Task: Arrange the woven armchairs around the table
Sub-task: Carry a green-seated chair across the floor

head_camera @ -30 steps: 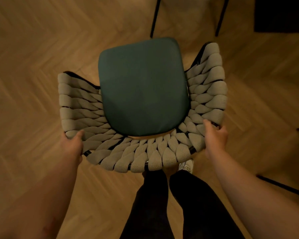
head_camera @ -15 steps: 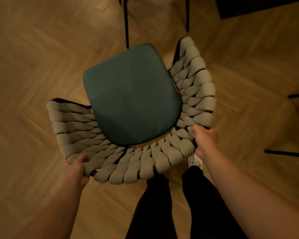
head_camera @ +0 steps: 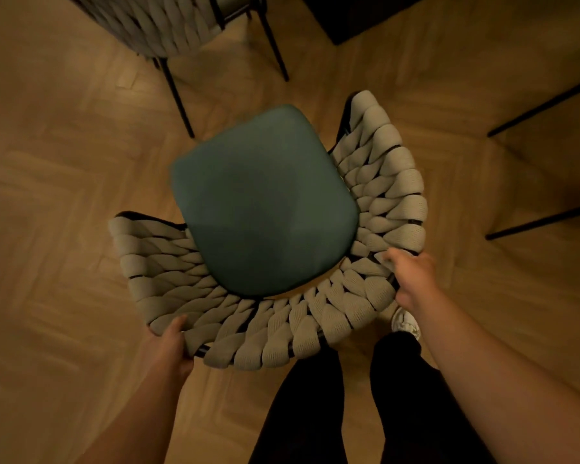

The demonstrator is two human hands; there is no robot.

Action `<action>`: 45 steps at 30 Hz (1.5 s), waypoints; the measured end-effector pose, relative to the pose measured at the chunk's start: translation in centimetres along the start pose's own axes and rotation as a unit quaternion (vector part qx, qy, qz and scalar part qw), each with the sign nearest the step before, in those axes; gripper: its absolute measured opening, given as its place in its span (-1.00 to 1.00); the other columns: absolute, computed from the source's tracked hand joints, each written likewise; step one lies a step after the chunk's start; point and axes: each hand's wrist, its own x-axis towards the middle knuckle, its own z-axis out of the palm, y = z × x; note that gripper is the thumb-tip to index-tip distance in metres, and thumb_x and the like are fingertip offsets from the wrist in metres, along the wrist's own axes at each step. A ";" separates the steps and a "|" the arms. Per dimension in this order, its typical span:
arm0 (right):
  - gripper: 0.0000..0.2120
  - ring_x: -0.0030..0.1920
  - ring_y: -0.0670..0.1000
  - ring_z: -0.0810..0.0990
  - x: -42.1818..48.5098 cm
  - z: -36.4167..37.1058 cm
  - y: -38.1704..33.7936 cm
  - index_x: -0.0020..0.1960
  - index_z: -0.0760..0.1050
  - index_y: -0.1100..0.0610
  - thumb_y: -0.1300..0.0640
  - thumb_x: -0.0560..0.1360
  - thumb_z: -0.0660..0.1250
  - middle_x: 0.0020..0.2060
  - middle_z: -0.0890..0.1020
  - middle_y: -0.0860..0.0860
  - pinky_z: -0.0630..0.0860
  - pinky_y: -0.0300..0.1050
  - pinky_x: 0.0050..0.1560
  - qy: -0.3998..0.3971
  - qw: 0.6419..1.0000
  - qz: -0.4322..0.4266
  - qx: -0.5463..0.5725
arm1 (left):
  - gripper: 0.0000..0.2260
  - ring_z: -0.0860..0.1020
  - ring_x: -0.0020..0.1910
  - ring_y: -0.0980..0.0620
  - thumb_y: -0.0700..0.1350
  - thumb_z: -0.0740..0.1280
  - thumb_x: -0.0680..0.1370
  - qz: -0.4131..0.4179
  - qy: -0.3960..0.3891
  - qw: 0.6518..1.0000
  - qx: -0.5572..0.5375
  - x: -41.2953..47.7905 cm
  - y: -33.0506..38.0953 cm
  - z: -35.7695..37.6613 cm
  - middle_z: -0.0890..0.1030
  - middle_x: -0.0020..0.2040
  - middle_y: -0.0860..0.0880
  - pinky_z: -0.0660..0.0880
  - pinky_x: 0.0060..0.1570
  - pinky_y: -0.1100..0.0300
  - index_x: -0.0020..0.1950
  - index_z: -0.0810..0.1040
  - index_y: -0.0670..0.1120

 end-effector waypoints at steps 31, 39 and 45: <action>-0.61 -0.02 0.13 0.73 10.1 -20.6 -8.4 0.27 0.54 0.13 0.13 0.48 0.50 0.05 0.71 0.12 0.68 0.16 -0.05 0.034 0.983 0.008 0.181 | -0.57 0.65 0.12 -0.10 -0.12 0.41 0.57 0.080 -0.087 0.992 -0.038 -15.9 -5.8 24.9 0.61 0.24 -0.10 0.65 -0.13 0.01 0.41 0.40 0.03; -0.62 0.04 0.24 0.71 10.1 -18.4 -5.5 0.24 0.62 0.06 0.30 0.45 0.42 0.09 0.72 0.14 0.59 0.43 -0.02 0.018 0.965 0.110 0.236 | -0.41 0.60 0.03 -0.06 -0.04 0.45 0.55 0.024 -0.025 0.999 -0.011 -15.6 -5.9 25.7 0.55 0.16 -0.02 0.63 -0.11 -0.05 0.51 0.28 0.17; -0.59 0.00 0.22 0.70 10.7 -17.9 -7.0 0.25 0.61 0.09 0.37 0.46 0.29 0.06 0.71 0.15 0.67 0.18 -0.23 0.029 0.969 0.115 0.219 | -0.46 0.62 0.06 -0.07 -0.07 0.42 0.57 0.018 -0.026 0.999 -0.014 -15.1 -5.3 26.7 0.56 0.17 -0.02 0.64 -0.09 -0.06 0.49 0.31 0.17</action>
